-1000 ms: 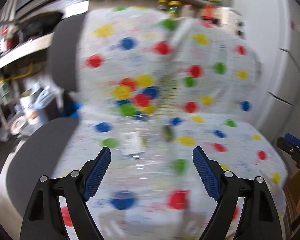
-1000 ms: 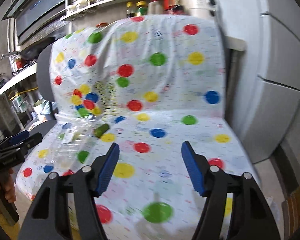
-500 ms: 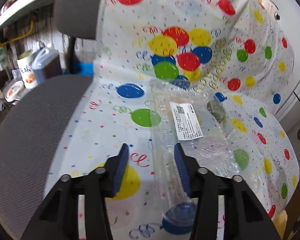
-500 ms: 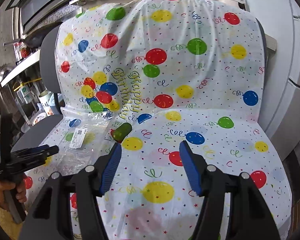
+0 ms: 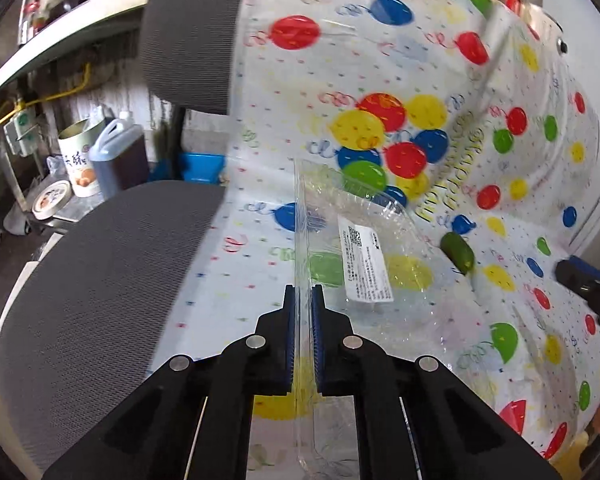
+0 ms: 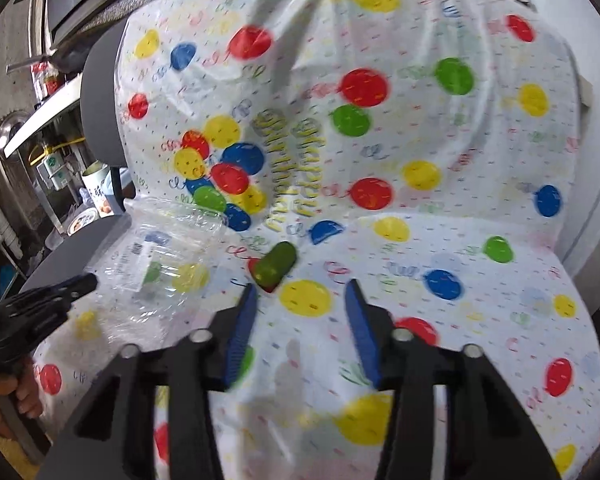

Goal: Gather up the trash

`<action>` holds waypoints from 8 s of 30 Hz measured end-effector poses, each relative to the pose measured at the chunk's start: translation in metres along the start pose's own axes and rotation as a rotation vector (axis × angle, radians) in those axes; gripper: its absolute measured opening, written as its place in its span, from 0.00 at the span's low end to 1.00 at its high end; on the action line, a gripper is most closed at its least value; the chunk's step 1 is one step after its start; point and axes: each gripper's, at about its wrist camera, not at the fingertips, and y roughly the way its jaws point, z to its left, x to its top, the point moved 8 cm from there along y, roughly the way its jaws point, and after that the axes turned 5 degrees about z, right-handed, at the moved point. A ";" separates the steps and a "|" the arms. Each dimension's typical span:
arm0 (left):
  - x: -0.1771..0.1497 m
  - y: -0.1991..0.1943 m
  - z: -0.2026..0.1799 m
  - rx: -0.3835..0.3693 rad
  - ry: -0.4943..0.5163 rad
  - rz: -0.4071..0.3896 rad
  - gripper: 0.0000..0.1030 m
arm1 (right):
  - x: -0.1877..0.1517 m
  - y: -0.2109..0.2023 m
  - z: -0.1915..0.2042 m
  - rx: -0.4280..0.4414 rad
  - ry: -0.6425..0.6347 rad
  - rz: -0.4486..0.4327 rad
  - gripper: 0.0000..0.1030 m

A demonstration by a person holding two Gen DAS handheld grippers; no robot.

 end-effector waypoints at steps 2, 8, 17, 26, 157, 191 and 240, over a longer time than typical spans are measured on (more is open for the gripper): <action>-0.002 0.004 0.010 0.005 -0.008 0.004 0.08 | 0.003 0.023 0.011 0.007 -0.003 0.039 0.36; -0.008 0.013 0.028 -0.029 -0.074 0.018 0.08 | 0.012 0.070 0.020 -0.015 0.013 0.105 0.36; -0.012 0.018 0.029 -0.028 -0.075 0.032 0.08 | 0.017 0.101 0.018 -0.023 0.048 0.194 0.36; -0.011 0.009 0.025 -0.052 -0.080 0.013 0.08 | 0.023 0.087 0.015 -0.016 0.051 0.130 0.27; -0.141 -0.081 -0.467 -0.608 0.511 -0.009 0.06 | -0.256 -0.283 -0.330 -0.478 0.471 -0.134 0.31; -0.194 -0.066 -0.546 -0.591 0.695 0.062 0.77 | -0.307 -0.307 -0.378 -0.547 0.640 -0.065 0.60; -0.141 -0.184 -0.407 -0.355 0.689 -0.033 0.89 | -0.271 -0.392 -0.253 -0.708 0.519 -0.019 0.94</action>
